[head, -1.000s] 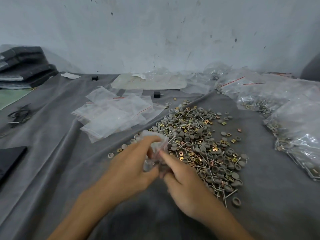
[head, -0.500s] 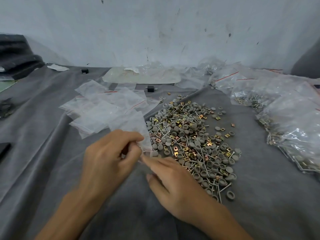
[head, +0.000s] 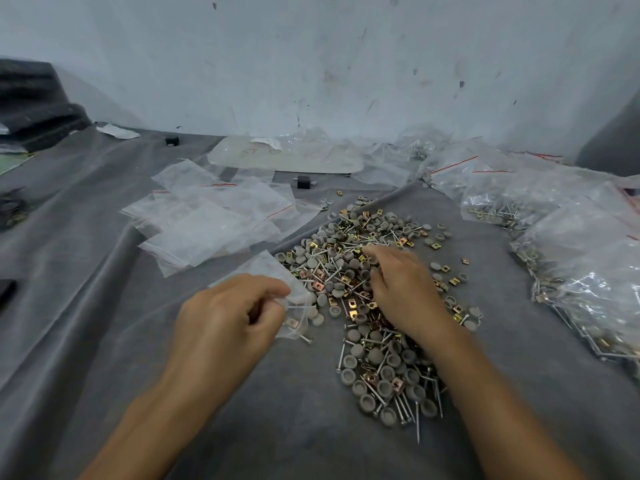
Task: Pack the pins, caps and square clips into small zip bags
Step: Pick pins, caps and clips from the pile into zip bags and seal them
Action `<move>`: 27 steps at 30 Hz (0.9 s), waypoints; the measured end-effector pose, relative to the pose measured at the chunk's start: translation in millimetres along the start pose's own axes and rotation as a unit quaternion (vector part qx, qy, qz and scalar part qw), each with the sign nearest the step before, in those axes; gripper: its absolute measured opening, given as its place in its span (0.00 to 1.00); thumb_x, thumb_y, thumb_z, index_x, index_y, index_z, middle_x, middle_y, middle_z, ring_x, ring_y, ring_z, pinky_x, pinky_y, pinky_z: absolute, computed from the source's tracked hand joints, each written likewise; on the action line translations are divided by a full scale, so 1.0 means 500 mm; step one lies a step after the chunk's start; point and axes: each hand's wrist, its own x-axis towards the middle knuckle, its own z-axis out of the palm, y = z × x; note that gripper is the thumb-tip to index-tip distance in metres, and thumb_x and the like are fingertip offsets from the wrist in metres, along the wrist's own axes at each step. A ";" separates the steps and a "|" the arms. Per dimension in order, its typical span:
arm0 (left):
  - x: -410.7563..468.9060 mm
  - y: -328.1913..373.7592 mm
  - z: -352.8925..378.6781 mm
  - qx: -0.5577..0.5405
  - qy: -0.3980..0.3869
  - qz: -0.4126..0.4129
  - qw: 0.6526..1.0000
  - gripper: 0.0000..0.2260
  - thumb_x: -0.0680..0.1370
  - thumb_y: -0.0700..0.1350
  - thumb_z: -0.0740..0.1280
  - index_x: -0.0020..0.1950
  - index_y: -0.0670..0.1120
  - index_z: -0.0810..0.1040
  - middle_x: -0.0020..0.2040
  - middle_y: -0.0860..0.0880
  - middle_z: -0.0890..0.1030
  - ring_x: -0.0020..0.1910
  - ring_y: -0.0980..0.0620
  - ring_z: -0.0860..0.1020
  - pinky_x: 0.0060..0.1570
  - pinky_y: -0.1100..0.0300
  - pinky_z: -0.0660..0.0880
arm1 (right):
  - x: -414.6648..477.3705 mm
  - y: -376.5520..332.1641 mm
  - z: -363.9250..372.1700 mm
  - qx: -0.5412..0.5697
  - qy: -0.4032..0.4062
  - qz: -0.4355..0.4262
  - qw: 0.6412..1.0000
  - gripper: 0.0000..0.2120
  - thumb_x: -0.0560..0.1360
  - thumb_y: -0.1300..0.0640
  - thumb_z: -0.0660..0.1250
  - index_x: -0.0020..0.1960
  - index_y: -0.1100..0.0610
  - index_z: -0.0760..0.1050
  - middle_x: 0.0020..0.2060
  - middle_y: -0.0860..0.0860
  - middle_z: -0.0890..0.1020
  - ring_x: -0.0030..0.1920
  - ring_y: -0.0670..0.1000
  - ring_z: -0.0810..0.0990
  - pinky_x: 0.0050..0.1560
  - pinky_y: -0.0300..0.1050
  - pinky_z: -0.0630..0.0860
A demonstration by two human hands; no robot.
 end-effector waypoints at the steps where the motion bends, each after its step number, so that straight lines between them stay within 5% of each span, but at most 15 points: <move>1: 0.000 -0.001 0.001 -0.010 -0.006 -0.003 1.000 0.10 0.70 0.42 0.67 0.44 0.52 0.87 0.29 0.68 0.71 0.32 0.70 0.73 0.37 0.66 0.69 | 0.008 0.004 0.008 -0.020 -0.013 0.001 1.000 0.18 0.83 0.56 0.59 0.72 0.49 0.71 0.68 0.48 0.76 0.69 0.53 0.70 0.69 0.53 0.66; 12: -0.002 -0.012 0.013 0.008 -0.098 -0.013 0.995 0.08 0.78 0.47 0.70 0.54 0.55 0.86 0.31 0.64 0.73 0.36 0.59 0.77 0.39 0.57 0.76 | -0.030 -0.010 0.001 0.019 0.015 -0.007 1.000 0.12 0.84 0.53 0.57 0.64 0.51 0.75 0.60 0.47 0.76 0.63 0.48 0.69 0.65 0.47 0.69; 17: 0.002 -0.018 0.018 -0.013 -0.105 -0.036 0.994 0.06 0.79 0.49 0.70 0.54 0.56 0.86 0.30 0.58 0.79 0.35 0.58 0.79 0.34 0.62 0.71 | -0.094 -0.051 -0.034 0.251 0.025 0.022 0.967 0.08 0.83 0.50 0.60 0.56 0.42 0.78 0.42 0.38 0.80 0.43 0.37 0.78 0.39 0.32 0.69; 19: 0.003 -0.018 0.022 -0.034 -0.111 -0.063 0.991 0.06 0.79 0.49 0.69 0.52 0.56 0.86 0.31 0.60 0.79 0.34 0.59 0.78 0.34 0.61 0.70 | -0.123 -0.074 -0.041 0.323 0.000 0.002 0.947 0.08 0.82 0.50 0.62 0.53 0.40 0.78 0.39 0.45 0.82 0.36 0.44 0.79 0.32 0.39 0.73; 21: 0.003 -0.016 0.024 -0.038 -0.113 -0.084 0.989 0.06 0.79 0.49 0.69 0.50 0.56 0.86 0.29 0.62 0.78 0.34 0.60 0.78 0.34 0.61 0.70 | -0.146 -0.097 -0.046 0.360 -0.014 -0.030 0.932 0.08 0.82 0.52 0.63 0.53 0.40 0.78 0.39 0.50 0.81 0.37 0.52 0.79 0.36 0.50 0.76; 27: -0.005 -0.008 0.028 -0.072 -0.108 -0.095 0.987 0.06 0.80 0.50 0.69 0.46 0.58 0.86 0.27 0.58 0.76 0.29 0.58 0.74 0.31 0.65 0.67 | -0.161 -0.130 -0.019 0.372 -0.019 -0.074 0.925 0.06 0.83 0.54 0.64 0.54 0.44 0.78 0.37 0.47 0.81 0.33 0.48 0.76 0.34 0.45 0.73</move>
